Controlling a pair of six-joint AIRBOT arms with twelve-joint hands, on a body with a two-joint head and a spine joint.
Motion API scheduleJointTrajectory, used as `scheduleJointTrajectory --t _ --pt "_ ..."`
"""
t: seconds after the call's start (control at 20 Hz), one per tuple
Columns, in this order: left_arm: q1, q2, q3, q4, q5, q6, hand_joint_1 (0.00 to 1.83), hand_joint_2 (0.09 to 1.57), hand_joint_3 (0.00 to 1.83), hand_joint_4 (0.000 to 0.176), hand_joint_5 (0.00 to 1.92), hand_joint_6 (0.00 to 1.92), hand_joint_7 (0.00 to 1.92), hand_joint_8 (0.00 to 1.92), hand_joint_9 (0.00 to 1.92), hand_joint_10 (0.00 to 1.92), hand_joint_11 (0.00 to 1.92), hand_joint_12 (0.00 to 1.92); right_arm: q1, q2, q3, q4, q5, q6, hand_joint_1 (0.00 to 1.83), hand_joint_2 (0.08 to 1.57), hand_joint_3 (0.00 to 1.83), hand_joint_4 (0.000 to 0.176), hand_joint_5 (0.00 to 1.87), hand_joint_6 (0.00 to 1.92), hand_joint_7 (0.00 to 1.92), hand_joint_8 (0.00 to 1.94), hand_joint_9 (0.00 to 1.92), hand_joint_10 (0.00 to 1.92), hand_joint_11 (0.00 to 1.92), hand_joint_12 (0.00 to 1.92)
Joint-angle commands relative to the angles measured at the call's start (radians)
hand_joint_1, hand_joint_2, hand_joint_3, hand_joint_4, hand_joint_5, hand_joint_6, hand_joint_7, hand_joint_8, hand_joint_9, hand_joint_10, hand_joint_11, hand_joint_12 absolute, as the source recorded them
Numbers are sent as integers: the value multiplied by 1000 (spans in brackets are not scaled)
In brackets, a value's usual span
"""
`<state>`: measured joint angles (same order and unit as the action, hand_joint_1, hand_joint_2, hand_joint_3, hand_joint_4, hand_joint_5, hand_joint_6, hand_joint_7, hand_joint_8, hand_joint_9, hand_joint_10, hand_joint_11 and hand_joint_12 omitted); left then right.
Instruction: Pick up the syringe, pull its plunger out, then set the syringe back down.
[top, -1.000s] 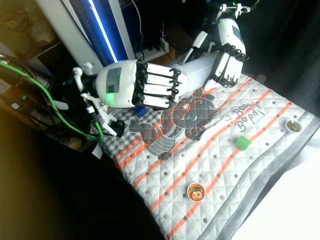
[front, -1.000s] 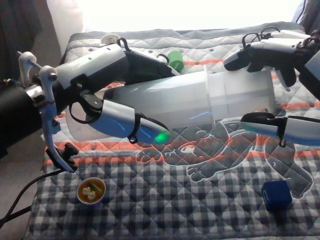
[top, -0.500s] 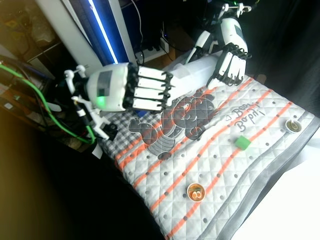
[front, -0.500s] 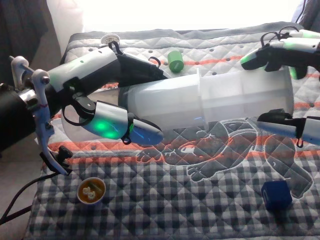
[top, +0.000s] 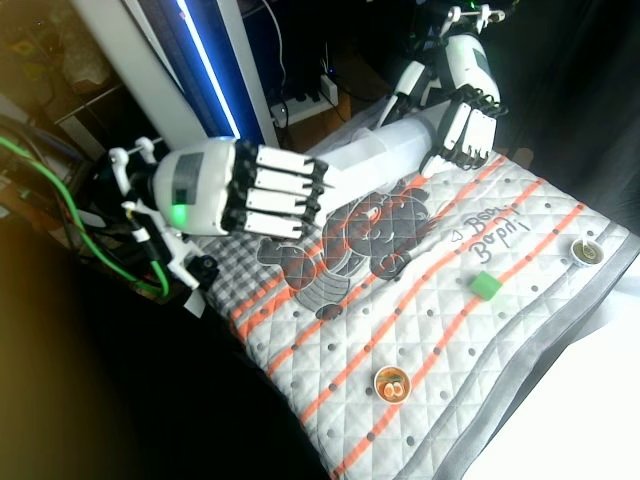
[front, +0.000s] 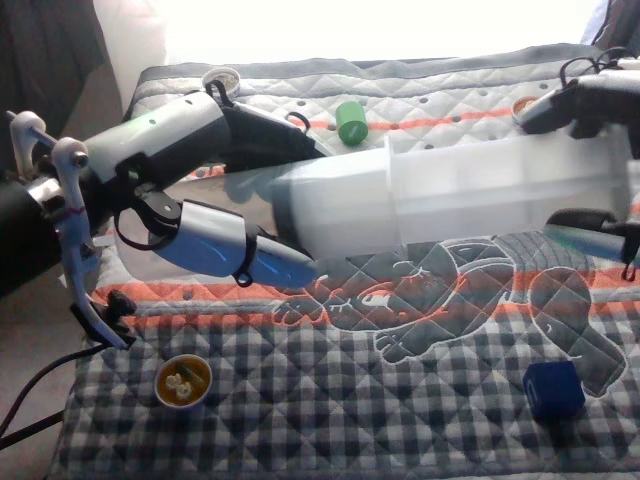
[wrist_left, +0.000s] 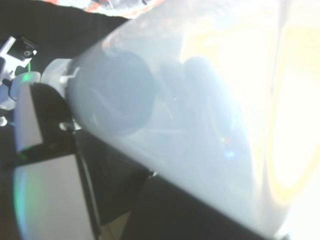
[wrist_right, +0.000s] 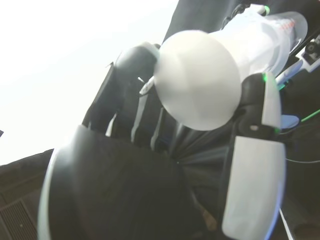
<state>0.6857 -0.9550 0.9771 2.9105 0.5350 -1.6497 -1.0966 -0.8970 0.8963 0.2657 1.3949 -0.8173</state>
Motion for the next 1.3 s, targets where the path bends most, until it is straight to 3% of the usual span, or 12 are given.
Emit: scheduleJointTrajectory --t 0.0,0.15,0.55,0.6,0.65,0.85,0.9,1.05,1.1,1.15,1.2,1.25 --pt "-8 21 13 -57 164 -31 1197 1218 1 0 909 1187 655 1415 538 1302 406 1786 -6 17 10 69 130 -23 1221 1178 2 0 858 1034 877 1395 787 1579 737 1837" --pt "-6 21 13 -59 166 -31 1202 1209 0 0 924 1169 679 1381 585 1292 472 1771 -15 21 11 87 139 -23 1209 1191 4 0 849 1070 835 1439 717 1583 668 1831" --pt "-3 22 13 -66 171 -31 1200 1213 0 0 921 1163 667 1407 557 1300 408 1802 -28 22 13 115 152 -23 1202 1181 0 0 840 1127 884 1324 817 1523 793 1783" --pt "-3 22 13 -67 171 -31 1196 1213 0 0 915 1174 674 1397 567 1298 419 1807 -29 22 12 115 153 -23 1320 1175 0 0 831 1095 859 1268 823 1483 773 1789" --pt "-3 22 13 -67 172 -31 1196 1212 0 0 915 1177 679 1390 576 1304 427 1813 -29 22 12 114 153 -23 1222 1183 2 0 838 1128 861 1333 801 1512 774 1781" --pt "1 22 13 -73 176 -31 1192 1209 0 0 910 1179 698 1376 598 1297 463 1774 -30 22 11 106 158 -23 1201 1188 2 0 847 1101 847 1395 726 1569 685 1811" --pt "1 22 13 -73 176 -31 1192 1210 0 0 908 1179 693 1386 600 1291 467 1759 -30 22 11 105 159 -23 1318 1203 4 0 797 1155 793 1389 724 1542 680 1788" --pt "3 22 13 -78 178 -31 1187 1224 1 0 896 1190 654 1443 567 1344 445 1816 -30 22 8 101 171 -23 1351 1192 1 0 818 1099 817 1349 743 1503 659 1779" --pt "4 22 13 -80 178 -31 1190 1222 0 0 905 1174 653 1446 560 1348 431 1816 -30 22 6 100 174 -23 1352 1189 0 0 798 1197 836 1275 746 1449 589 1696" --pt "6 22 13 -83 179 -31 1193 1221 0 0 907 1170 653 1447 553 1347 419 1807 -30 22 4 98 180 -23 1194 1103 0 0 488 875 532 815 465 991 225 1544" --pt "7 22 14 -86 179 -31 1198 1216 0 0 918 1156 662 1432 561 1347 424 1795 -30 23 1 95 187 -23 1108 1020 0 0 373 597 456 424 361 680 44 1466" --pt "8 22 14 -89 179 -31 1201 1211 0 0 929 1142 666 1421 553 1345 401 1803 -30 25 -1 91 192 -23 1054 871 0 0 250 310 293 140 204 408 8 1292"
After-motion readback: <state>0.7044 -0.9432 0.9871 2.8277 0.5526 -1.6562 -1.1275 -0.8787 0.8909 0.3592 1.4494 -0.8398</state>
